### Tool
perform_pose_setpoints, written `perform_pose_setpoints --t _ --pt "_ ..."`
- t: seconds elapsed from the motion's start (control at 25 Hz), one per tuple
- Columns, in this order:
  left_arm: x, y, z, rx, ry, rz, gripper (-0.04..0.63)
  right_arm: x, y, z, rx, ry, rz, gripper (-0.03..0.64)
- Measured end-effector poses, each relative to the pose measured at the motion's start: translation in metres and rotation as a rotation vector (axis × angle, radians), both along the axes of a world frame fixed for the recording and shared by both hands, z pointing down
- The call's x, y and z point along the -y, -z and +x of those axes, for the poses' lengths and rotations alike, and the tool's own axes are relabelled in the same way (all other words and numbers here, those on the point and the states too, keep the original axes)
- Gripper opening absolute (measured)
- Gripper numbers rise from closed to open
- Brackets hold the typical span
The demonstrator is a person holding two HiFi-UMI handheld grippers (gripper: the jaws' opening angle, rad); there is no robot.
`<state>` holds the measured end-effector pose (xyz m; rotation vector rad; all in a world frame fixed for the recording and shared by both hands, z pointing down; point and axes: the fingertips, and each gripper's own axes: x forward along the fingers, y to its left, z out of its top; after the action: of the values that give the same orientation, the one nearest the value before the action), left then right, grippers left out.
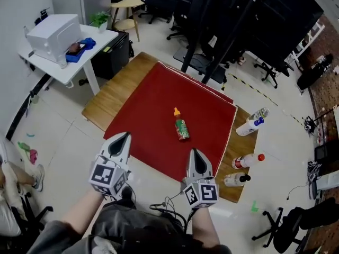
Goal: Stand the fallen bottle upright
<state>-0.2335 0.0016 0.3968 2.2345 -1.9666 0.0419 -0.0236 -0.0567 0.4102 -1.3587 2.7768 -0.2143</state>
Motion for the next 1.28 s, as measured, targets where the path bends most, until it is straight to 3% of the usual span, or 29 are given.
perform_pose_setpoints --t 0.32,0.6,0.88,1.28 --pt "0.052 0.003 -0.017 -0.004 -0.219 0.032 0.028 0.011 0.017 -0.009 -0.006 -0.208 0.037 -0.002" --pt "0.091 -0.012 -0.01 -0.018 -0.347 0.007 0.028 0.008 0.017 0.005 -0.036 -0.341 0.032 -0.003" --pt "0.114 -0.018 0.012 -0.041 -0.381 0.017 0.028 0.011 0.014 0.024 -0.038 -0.379 0.017 -0.002" --pt "0.148 -0.048 0.04 -0.023 -0.342 -0.054 0.028 0.071 -0.015 0.029 -0.033 -0.308 -0.034 -0.003"
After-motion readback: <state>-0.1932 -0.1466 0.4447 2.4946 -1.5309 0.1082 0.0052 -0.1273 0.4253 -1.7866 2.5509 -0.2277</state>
